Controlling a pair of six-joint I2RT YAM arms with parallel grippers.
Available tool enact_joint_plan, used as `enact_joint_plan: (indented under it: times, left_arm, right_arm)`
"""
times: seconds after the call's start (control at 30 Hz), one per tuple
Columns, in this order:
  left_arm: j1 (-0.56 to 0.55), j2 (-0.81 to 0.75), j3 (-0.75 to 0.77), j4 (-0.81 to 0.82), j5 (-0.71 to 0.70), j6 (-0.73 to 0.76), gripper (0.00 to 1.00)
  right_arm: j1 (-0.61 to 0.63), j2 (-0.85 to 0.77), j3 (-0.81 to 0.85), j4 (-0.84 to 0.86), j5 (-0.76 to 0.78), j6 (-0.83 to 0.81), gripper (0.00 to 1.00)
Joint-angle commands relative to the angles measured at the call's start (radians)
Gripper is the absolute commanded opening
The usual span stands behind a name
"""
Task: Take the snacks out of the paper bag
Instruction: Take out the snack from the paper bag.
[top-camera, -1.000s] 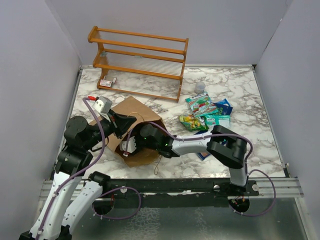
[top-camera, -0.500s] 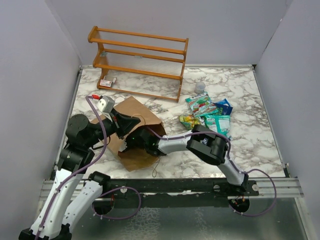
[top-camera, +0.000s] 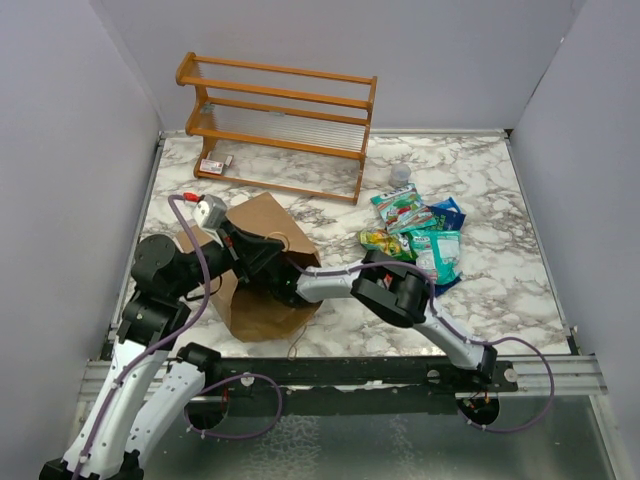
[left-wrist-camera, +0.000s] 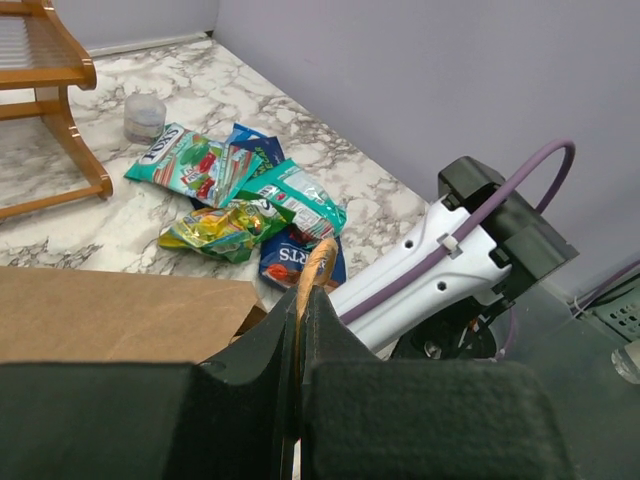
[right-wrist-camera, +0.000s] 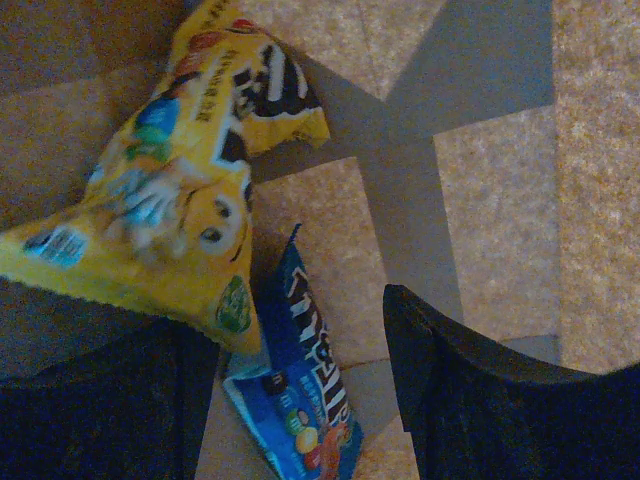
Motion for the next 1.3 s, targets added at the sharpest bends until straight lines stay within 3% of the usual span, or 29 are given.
enact_joint_plan:
  times: [0.0, 0.2, 0.37, 0.53, 0.73, 0.9, 1.27]
  left_arm:
    - [-0.003, -0.027, -0.002, 0.056, 0.042, -0.024, 0.00]
    - [-0.003, -0.042, -0.002, 0.049, 0.033, -0.026, 0.00]
    - [-0.002, -0.050, 0.000, 0.029, 0.013, -0.013, 0.00]
    - [-0.004, -0.071, -0.013, 0.003, -0.084, 0.000, 0.00]
    - [-0.003, -0.085, -0.004, -0.062, -0.197, 0.050, 0.00]
    - [-0.004, -0.105, -0.033, -0.015, -0.289, 0.017, 0.00]
    - [-0.003, -0.083, -0.029, 0.002, -0.345, 0.010, 0.00]
  right_arm:
    - [-0.020, 0.065, 0.092, -0.051, 0.059, -0.011, 0.65]
    - [-0.046, 0.085, 0.117, -0.059, 0.069, -0.026, 0.57]
    - [-0.049, 0.078, 0.106, -0.037, 0.053, -0.027, 0.32]
    - [-0.049, -0.007, 0.030, -0.019, 0.026, 0.023, 0.20]
    - [-0.047, -0.169, -0.136, 0.025, 0.003, 0.072, 0.14]
    - [-0.045, -0.298, -0.291, 0.038, -0.064, 0.121, 0.10]
    - [0.009, -0.488, -0.480, 0.016, -0.209, 0.214, 0.06]
